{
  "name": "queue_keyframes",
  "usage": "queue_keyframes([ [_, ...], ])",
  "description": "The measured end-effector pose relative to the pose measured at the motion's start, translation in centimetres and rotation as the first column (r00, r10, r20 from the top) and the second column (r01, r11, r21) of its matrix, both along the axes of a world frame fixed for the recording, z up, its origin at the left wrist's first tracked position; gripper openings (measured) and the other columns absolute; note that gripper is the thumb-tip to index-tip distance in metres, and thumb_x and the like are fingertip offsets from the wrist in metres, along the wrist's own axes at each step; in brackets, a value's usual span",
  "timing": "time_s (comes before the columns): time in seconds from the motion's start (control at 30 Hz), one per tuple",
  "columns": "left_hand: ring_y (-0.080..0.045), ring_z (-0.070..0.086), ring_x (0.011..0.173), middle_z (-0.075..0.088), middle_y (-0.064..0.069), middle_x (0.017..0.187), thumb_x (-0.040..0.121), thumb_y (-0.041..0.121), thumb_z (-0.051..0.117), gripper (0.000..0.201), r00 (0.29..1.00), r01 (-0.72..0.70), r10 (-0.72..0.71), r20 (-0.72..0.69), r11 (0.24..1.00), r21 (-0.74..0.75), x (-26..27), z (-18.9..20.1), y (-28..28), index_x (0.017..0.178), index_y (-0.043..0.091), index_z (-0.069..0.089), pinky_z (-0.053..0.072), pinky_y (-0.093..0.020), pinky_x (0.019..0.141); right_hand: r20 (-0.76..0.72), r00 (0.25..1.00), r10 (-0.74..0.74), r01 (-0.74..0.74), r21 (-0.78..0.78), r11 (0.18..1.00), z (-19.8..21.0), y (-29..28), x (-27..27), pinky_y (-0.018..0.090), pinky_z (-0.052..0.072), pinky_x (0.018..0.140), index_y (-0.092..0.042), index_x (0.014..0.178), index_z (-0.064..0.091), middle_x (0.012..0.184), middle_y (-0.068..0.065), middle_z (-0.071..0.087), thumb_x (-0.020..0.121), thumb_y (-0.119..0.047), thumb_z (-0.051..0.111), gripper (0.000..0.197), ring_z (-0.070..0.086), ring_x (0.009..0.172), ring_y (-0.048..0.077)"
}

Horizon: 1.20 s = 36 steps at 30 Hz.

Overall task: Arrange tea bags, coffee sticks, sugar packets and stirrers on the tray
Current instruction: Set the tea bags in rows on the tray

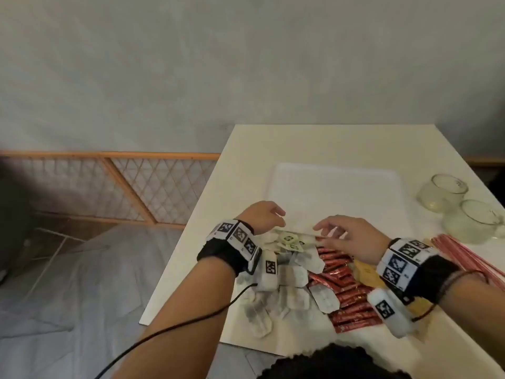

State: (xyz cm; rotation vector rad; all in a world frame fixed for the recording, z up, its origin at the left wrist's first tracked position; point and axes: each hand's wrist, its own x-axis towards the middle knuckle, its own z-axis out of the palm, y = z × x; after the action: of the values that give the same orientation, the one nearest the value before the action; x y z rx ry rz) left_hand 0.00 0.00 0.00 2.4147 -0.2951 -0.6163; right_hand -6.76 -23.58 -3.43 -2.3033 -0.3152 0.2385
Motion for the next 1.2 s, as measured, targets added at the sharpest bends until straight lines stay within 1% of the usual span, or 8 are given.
queue_keyframes([
  [0.23, -0.021, 0.053, 0.117, 0.050, 0.000, 0.132, 0.066, 0.029, 0.086, 0.075, 0.973, 0.227, -0.210, -0.097, 0.943, 0.241, -0.7, -2.3, -1.0, 0.133, 0.031, 0.052, 0.049, -0.039, 0.096, -0.050, 0.996, 0.075, -0.083, -0.181, 0.980, -1.4, 2.5, 0.8, 0.028, 0.050, 0.087, -0.034, 0.125, 0.057, 0.108, -0.012, 0.057, 0.083, -0.035, 0.072, 0.044, 0.062, 0.094, 0.009],
  [0.4, -0.020, 0.056, 0.111, 0.058, -0.002, 0.120, 0.072, 0.024, 0.083, 0.053, 0.973, 0.199, -0.218, 0.080, 0.960, 0.198, -1.2, -3.7, -2.0, 0.122, 0.026, 0.065, 0.050, -0.037, 0.095, -0.078, 0.996, 0.047, -0.061, -0.189, 0.980, -1.6, 2.8, 0.7, 0.026, 0.048, 0.084, -0.030, 0.129, 0.054, 0.111, -0.010, 0.057, 0.083, -0.033, 0.073, 0.050, 0.061, 0.096, 0.012],
  [0.53, -0.016, 0.065, 0.085, 0.072, 0.001, 0.091, 0.072, 0.026, 0.083, 0.027, 0.982, 0.097, -0.116, 0.152, 0.987, 0.129, -0.7, -4.3, -2.0, 0.098, 0.022, 0.077, 0.053, -0.029, 0.074, -0.065, 0.998, 0.021, -0.032, -0.165, 0.986, -2.1, 3.0, 1.1, 0.021, 0.047, 0.075, -0.026, 0.127, 0.053, 0.109, -0.007, 0.059, 0.080, -0.033, 0.075, 0.052, 0.061, 0.085, 0.012],
  [0.7, -0.015, 0.058, 0.065, 0.066, 0.002, 0.068, 0.067, 0.030, 0.085, 0.020, 0.983, 0.073, -0.081, 0.166, 0.996, 0.054, -0.5, -4.3, -1.6, 0.080, 0.018, 0.077, 0.047, -0.028, 0.059, -0.065, 0.998, -0.004, -0.006, -0.166, 0.986, -3.0, 3.1, 1.6, 0.018, 0.045, 0.070, -0.024, 0.106, 0.055, 0.102, -0.006, 0.062, 0.077, -0.039, 0.078, 0.040, 0.057, 0.074, 0.006],
  [0.8, -0.013, 0.058, 0.068, 0.063, 0.006, 0.067, 0.074, 0.026, 0.079, 0.013, 0.973, 0.071, -0.067, 0.219, 0.997, -0.012, -0.4, -4.0, -1.1, 0.081, 0.016, 0.074, 0.040, -0.024, 0.058, -0.062, 0.998, -0.023, 0.012, -0.162, 0.987, -2.9, 3.0, 1.5, 0.018, 0.043, 0.070, -0.026, 0.116, 0.052, 0.109, -0.008, 0.059, 0.069, -0.049, 0.081, 0.060, 0.054, 0.076, 0.000],
  [0.9, -0.012, 0.058, 0.076, 0.068, 0.004, 0.081, 0.083, 0.030, 0.074, 0.017, 0.976, 0.057, -0.037, 0.214, 0.995, -0.086, -0.2, -3.4, -0.7, 0.094, 0.017, 0.072, 0.040, -0.024, 0.066, -0.078, 0.996, 0.033, -0.053, -0.274, 0.960, -3.4, 2.9, 1.3, 0.026, 0.048, 0.086, -0.025, 0.130, 0.050, 0.116, -0.009, 0.057, 0.067, -0.057, 0.078, 0.075, 0.057, 0.099, 0.007],
  [1.0, -0.012, 0.049, 0.060, 0.055, 0.001, 0.063, 0.088, 0.032, 0.068, 0.030, 0.985, 0.030, -0.016, 0.170, 0.996, -0.082, 0.3, -2.8, -0.6, 0.066, 0.015, 0.057, 0.033, -0.025, 0.056, -0.098, 0.992, 0.077, -0.105, -0.319, 0.942, -3.7, 2.9, 1.5, 0.027, 0.048, 0.084, -0.027, 0.125, 0.057, 0.105, -0.008, 0.058, 0.072, -0.054, 0.076, 0.062, 0.057, 0.095, 0.011],
  [1.2, -0.011, 0.047, 0.060, 0.055, 0.000, 0.067, 0.098, 0.030, 0.054, 0.036, 0.993, 0.061, -0.050, 0.103, 0.992, -0.108, 0.5, -2.0, -0.7, 0.065, 0.015, 0.051, 0.033, -0.023, 0.057, -0.090, 0.996, 0.007, -0.015, -0.084, 0.996, -1.7, 1.9, 1.7, 0.011, 0.036, 0.056, -0.027, 0.100, 0.069, 0.063, -0.019, 0.053, 0.073, -0.018, 0.083, 0.032, 0.048, 0.053, -0.003],
])
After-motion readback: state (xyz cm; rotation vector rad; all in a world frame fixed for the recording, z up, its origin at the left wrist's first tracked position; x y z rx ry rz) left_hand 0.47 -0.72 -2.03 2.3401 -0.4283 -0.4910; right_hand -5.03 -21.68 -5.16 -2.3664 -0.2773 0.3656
